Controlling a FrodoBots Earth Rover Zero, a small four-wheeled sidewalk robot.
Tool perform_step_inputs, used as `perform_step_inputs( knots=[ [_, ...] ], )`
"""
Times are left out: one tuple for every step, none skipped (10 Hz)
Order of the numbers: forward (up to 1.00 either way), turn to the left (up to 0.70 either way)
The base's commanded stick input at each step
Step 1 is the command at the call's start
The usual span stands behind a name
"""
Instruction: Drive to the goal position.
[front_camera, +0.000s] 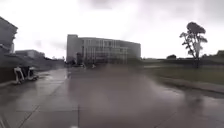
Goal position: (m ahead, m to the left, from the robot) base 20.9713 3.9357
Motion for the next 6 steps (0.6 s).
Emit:
perform_step_inputs(
  knots=[
    [0.7, 0.0],
    [0.7, 0.07],
    [0.7, 0.3],
    [0.7, 0.35],
    [0.7, 0.35],
    [0.7, 0.35]
  ],
)
